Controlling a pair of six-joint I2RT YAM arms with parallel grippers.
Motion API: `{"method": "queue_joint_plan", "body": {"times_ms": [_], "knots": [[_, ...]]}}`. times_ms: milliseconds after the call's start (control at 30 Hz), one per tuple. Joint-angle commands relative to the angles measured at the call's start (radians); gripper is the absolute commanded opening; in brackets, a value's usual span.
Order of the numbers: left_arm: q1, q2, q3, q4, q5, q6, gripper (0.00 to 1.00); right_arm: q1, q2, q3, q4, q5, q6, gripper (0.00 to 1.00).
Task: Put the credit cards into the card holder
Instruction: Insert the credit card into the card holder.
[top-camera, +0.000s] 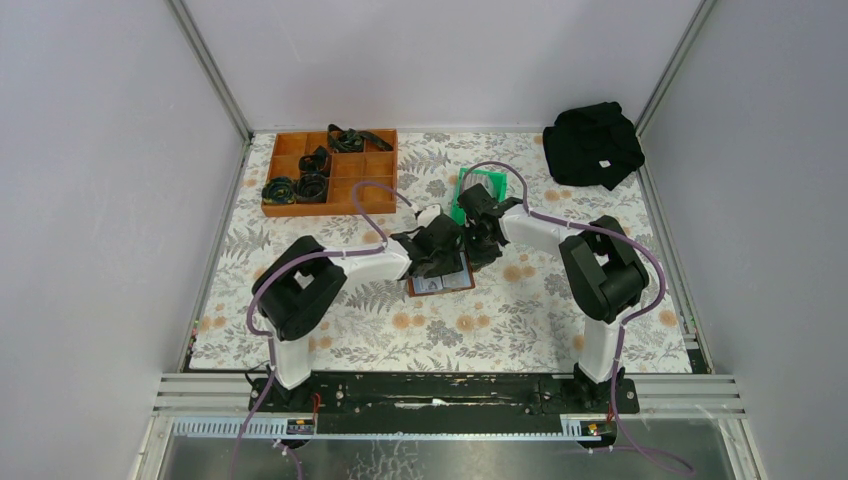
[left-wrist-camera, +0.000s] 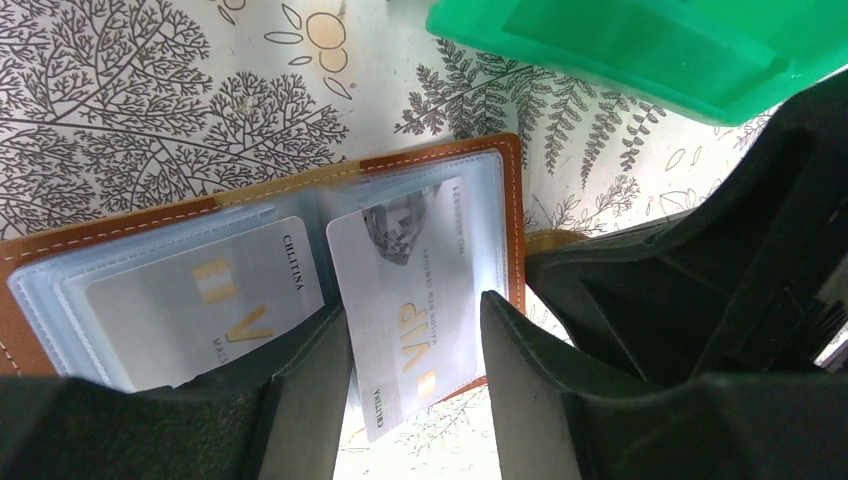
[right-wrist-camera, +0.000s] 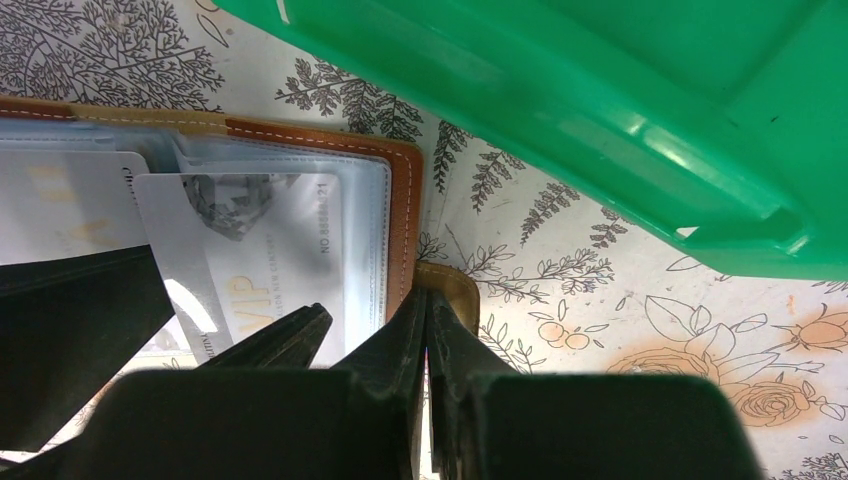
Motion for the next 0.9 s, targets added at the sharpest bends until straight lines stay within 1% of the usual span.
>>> {"method": "queue_joint_plan", "body": {"times_ms": [0, 167, 267, 433, 567, 867], "knots": [[-0.044, 0.134, -0.034, -0.177, 0.074, 0.016, 0.56, 0.057, 0.022, -0.024, 0.012, -0.105, 0.034, 0.06], [-0.048, 0.153, -0.006, -0.231, 0.089, 0.028, 0.56, 0.058, 0.022, -0.011, 0.013, -0.117, 0.037, 0.07], [-0.059, 0.147, -0.015, -0.256, 0.093, 0.028, 0.56, 0.058, 0.017, -0.020, 0.023, -0.117, 0.038, 0.07], [-0.062, 0.092, -0.037, -0.295, 0.037, 0.030, 0.57, 0.058, 0.017, -0.041, 0.036, -0.117, 0.040, 0.07], [-0.062, 0.063, -0.021, -0.326, -0.007, 0.036, 0.61, 0.057, 0.020, -0.046, 0.041, -0.115, 0.042, 0.07], [-0.061, 0.027, 0.001, -0.344, -0.035, 0.034, 0.62, 0.057, 0.021, -0.056, 0.050, -0.118, 0.045, 0.07]]}}
